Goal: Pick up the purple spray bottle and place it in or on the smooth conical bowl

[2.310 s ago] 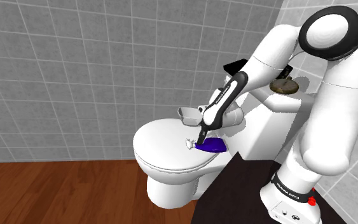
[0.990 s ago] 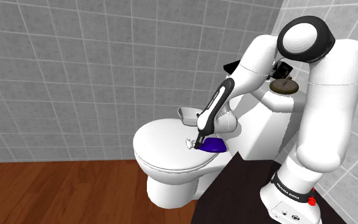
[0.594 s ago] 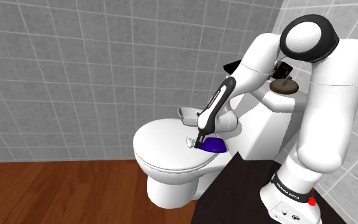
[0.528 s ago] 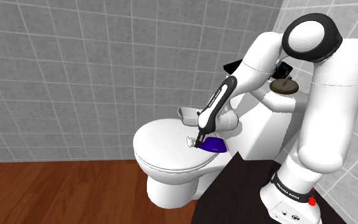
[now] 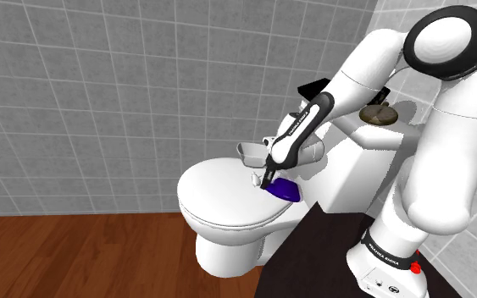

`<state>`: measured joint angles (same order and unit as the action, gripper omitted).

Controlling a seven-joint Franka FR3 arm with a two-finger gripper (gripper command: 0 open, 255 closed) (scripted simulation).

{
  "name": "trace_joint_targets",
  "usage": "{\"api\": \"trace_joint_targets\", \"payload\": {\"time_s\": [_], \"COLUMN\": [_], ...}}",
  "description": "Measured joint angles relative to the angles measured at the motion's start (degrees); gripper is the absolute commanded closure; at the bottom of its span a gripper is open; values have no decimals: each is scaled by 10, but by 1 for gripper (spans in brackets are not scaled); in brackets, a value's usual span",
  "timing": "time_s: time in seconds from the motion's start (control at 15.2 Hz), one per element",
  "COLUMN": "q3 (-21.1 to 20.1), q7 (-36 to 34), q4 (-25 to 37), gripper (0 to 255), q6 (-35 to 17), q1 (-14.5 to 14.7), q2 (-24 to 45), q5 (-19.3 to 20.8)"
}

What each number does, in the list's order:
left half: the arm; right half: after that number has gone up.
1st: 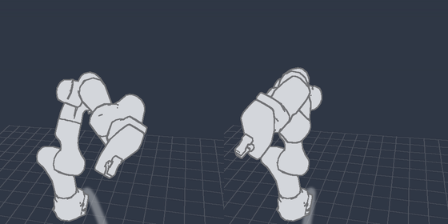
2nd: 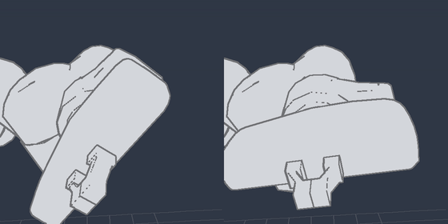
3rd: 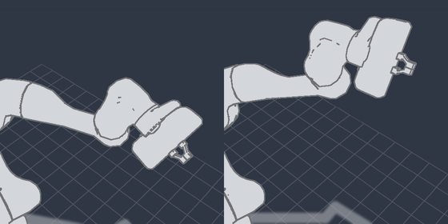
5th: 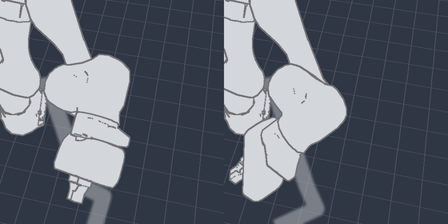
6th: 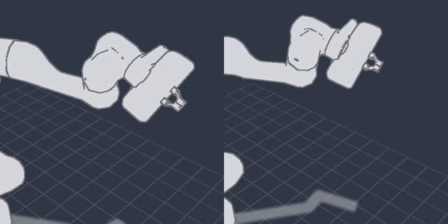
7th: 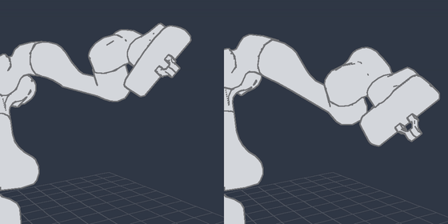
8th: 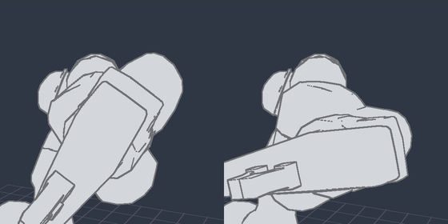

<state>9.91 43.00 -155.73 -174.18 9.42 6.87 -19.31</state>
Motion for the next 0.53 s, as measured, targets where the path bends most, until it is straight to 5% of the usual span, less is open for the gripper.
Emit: {"api": "trace_joint_targets", "payload": {"time_s": [0.53], "q3": [54], "q7": [-111], "q4": [-10], "gripper": [255], "q6": [70], "q1": [24], "q2": [-84], "q5": [145]}}
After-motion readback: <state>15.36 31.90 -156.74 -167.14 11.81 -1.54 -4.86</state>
